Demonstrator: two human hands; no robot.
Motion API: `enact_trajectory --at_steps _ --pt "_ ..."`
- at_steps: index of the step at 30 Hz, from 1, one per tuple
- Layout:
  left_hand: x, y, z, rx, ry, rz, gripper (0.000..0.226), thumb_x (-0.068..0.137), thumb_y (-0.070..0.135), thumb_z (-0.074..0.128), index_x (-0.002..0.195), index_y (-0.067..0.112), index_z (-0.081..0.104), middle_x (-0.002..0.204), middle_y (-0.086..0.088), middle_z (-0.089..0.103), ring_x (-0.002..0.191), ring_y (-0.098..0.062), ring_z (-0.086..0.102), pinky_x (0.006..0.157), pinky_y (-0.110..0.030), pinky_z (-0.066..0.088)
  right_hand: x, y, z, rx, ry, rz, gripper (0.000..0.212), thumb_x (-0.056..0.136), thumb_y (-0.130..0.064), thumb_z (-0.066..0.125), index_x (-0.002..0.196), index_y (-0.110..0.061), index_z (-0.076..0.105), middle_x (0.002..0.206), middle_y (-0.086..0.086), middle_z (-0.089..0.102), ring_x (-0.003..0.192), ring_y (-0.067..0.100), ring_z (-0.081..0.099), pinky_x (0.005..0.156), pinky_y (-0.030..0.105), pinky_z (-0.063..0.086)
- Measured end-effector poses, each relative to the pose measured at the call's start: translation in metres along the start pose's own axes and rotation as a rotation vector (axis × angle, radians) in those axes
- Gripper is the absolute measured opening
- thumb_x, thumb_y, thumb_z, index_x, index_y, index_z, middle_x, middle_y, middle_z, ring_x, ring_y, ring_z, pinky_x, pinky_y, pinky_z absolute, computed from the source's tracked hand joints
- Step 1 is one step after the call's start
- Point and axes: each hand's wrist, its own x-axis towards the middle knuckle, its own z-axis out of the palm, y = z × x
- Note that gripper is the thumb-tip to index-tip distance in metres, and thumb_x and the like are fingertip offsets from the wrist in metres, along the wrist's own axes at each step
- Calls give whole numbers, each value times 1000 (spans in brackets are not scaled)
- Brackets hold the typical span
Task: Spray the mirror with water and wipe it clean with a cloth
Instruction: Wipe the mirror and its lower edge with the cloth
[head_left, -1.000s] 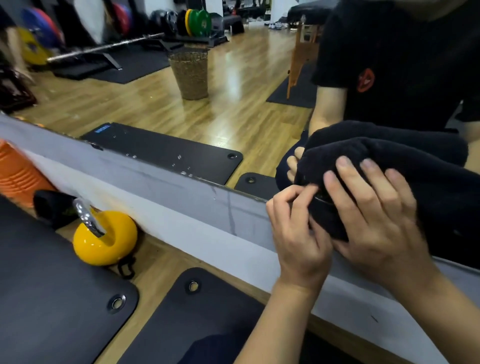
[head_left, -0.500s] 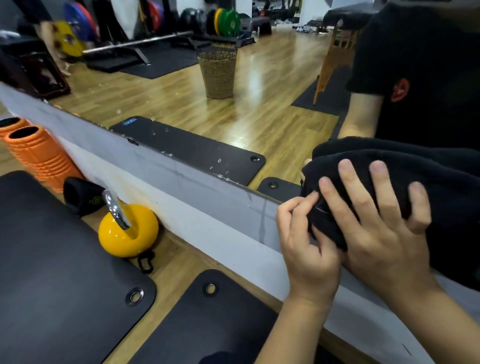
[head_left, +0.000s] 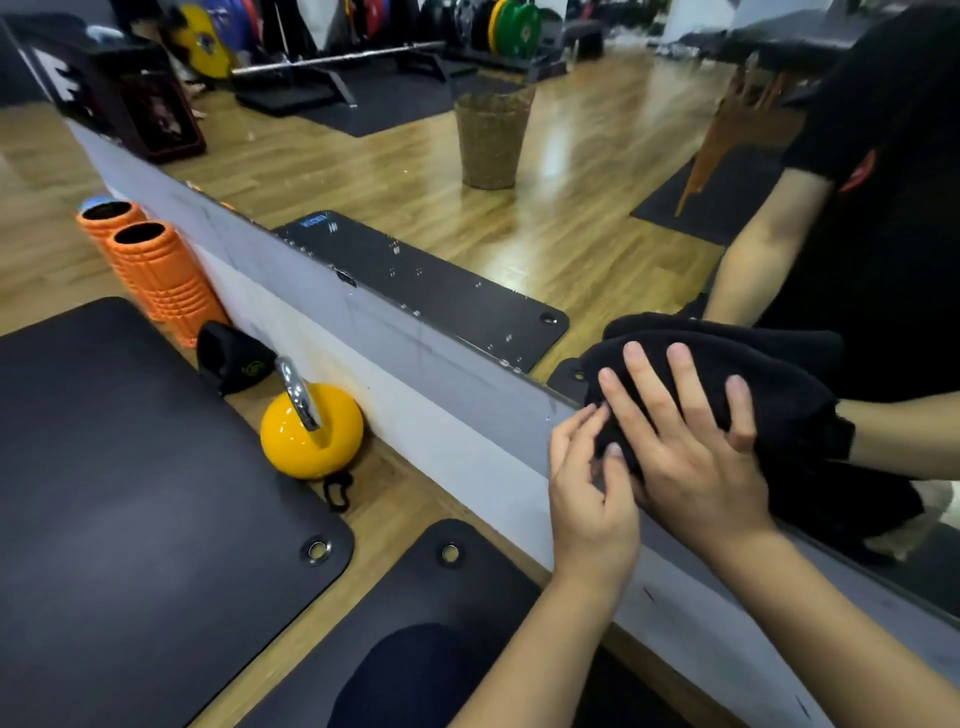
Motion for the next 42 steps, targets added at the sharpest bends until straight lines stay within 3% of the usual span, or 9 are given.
enact_trajectory --at_steps 4,12,15,19,24,27,31,36,42 --pt "24 13 -9 19 90 -77 41 105 3 49 129 36 58 135 13 53 127 6 50 109 -15 41 34 -18 4 0 21 -43 62 102 -41 44 157 -18 32 164 7 27 148 30 32 113 54 24" --pt "126 79 -27 -25 354 38 31 102 8 46 121 17 68 128 11 57 122 5 55 107 -16 42 164 -28 -10 229 96 29 44 107 -30 39 150 -23 43 162 6 34 148 30 34 114 57 13" --pt "143 95 -40 -33 370 127 34 97 11 45 117 27 67 130 2 59 126 -5 57 111 -25 44 188 -34 -12 256 127 60 43 108 -28 37 150 -22 43 162 5 34 147 30 34 114 57 14" --pt "155 88 -60 57 305 109 35 96 6 46 119 16 70 131 1 60 127 -10 58 109 -26 45 189 -50 -6 228 137 42 48 107 -26 35 154 -17 39 162 7 33 147 31 34 116 56 14" --pt "152 50 -79 35 199 101 60 95 0 51 115 52 71 124 31 56 123 2 57 97 -11 45 155 -95 22 224 114 73 45 108 -26 33 150 -21 48 157 -2 41 142 25 38 119 52 14" --pt "150 13 -86 144 153 -56 52 99 -14 50 121 31 66 124 34 53 123 6 55 101 -11 43 145 -113 38 191 90 41 42 108 -29 34 148 -22 46 155 -7 39 143 27 31 122 52 10" --pt "143 -8 -96 118 177 -236 53 100 -11 50 118 37 61 129 20 55 122 8 53 102 -6 39 133 -139 72 110 75 -135 38 103 -27 44 139 -14 49 149 2 41 140 35 30 120 58 9" --pt "154 -2 -103 13 209 -352 31 103 -2 53 120 17 70 128 1 61 114 5 60 96 -8 46 142 -135 64 124 6 -200 47 106 -8 20 141 -9 53 152 8 38 140 39 31 118 59 9" --pt "197 49 -104 -79 287 -182 33 105 2 50 107 29 69 126 0 58 113 5 60 98 -12 45 215 -115 30 207 45 -73 50 98 -29 58 146 -15 53 156 1 45 143 28 41 116 54 16"
